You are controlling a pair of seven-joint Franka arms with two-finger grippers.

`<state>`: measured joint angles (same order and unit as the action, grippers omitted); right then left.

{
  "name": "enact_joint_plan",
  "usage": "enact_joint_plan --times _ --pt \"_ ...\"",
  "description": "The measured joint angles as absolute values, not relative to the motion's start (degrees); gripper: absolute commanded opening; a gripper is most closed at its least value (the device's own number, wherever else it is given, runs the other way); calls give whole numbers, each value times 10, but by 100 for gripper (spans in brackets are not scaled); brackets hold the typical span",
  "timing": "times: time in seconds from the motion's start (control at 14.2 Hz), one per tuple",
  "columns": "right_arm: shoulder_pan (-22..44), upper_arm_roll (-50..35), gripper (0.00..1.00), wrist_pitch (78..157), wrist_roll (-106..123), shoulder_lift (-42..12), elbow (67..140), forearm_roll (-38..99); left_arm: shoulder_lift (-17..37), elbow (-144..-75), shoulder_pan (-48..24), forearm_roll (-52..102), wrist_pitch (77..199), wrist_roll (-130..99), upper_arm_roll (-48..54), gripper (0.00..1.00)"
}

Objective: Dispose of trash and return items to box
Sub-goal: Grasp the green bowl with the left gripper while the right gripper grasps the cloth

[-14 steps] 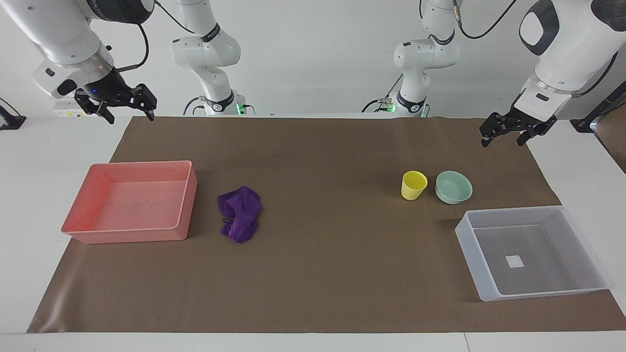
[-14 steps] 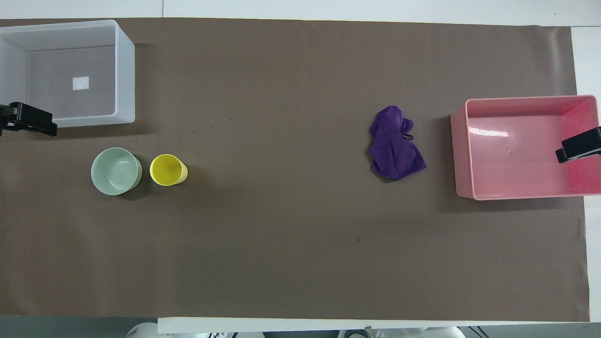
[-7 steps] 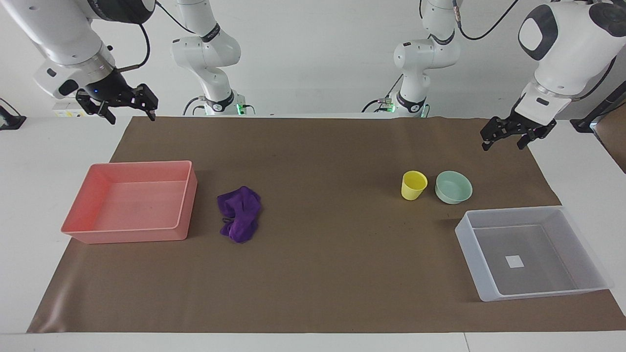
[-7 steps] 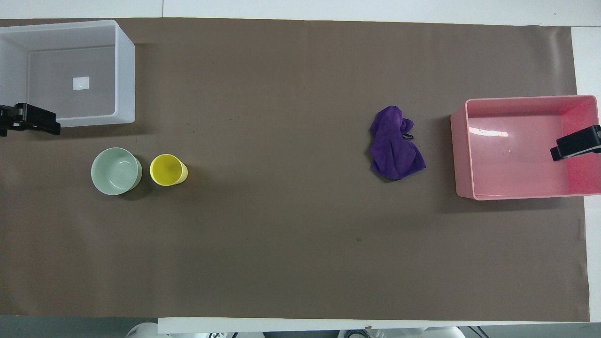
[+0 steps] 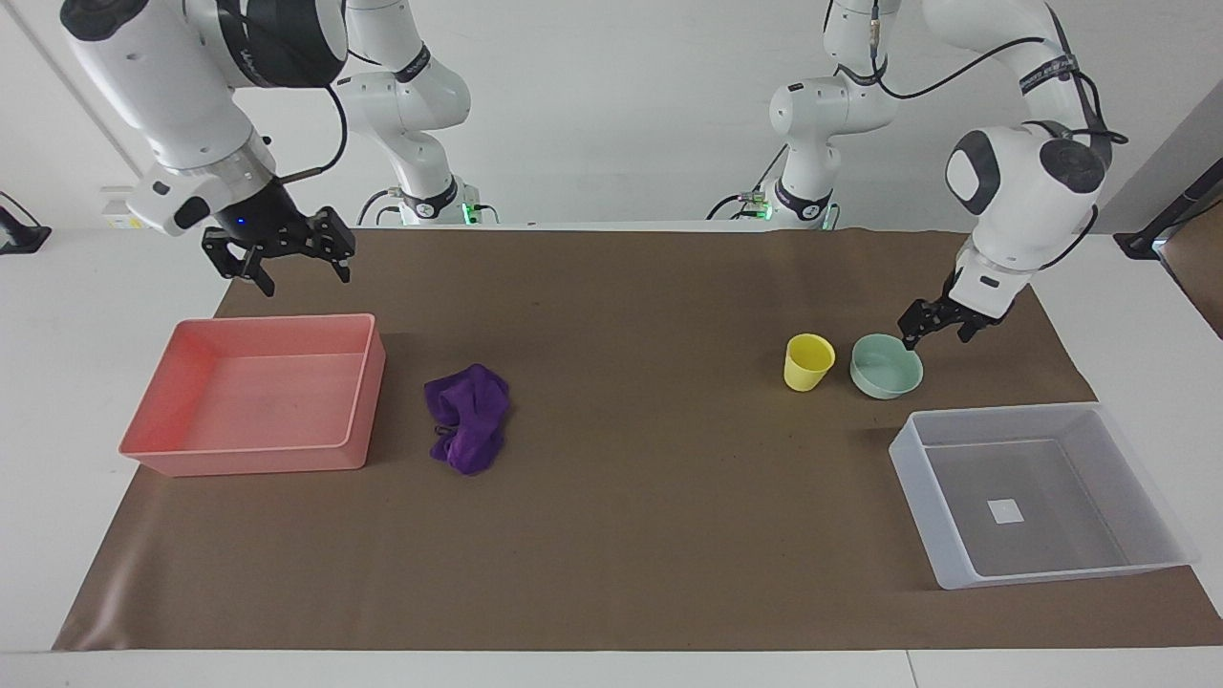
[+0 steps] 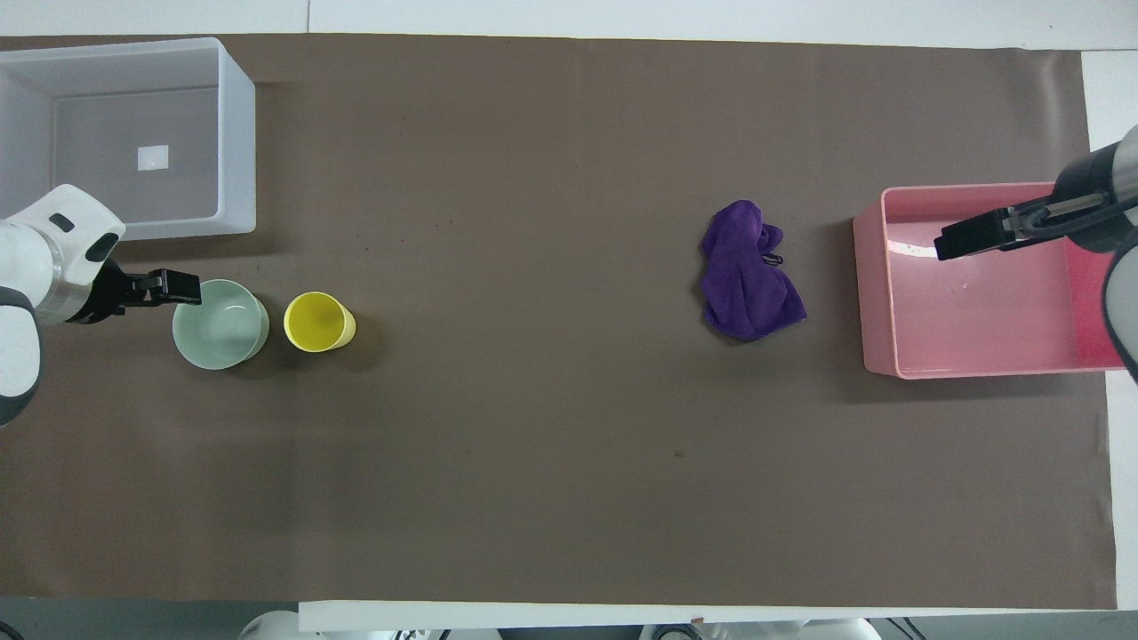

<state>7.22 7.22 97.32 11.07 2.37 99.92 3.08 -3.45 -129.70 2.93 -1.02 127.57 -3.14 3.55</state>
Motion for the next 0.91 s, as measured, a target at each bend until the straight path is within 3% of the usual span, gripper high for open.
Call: enact_joint_plan --times 0.07,0.14,0.21,0.28,0.7,0.91 --pt "73 72 100 975 111 24 1003 31 -29 -1315 35 -10 1302 -32 35 51" --pt "73 73 100 975 111 24 1007 31 -22 -1327 39 -10 1323 -32 35 28" --pt "73 73 100 979 111 21 1012 31 -15 -1335 41 -10 1338 -32 35 10" --pt "75 72 100 995 111 13 1019 32 -8 -1342 41 -10 1350 -32 35 0" --pt "146 71 100 1186 87 -110 1058 74 7 -1341 41 -8 1374 -32 37 0" --pt "182 70 100 1278 70 -153 1095 75 -5 -1275 40 -8 1262 -32 37 0"
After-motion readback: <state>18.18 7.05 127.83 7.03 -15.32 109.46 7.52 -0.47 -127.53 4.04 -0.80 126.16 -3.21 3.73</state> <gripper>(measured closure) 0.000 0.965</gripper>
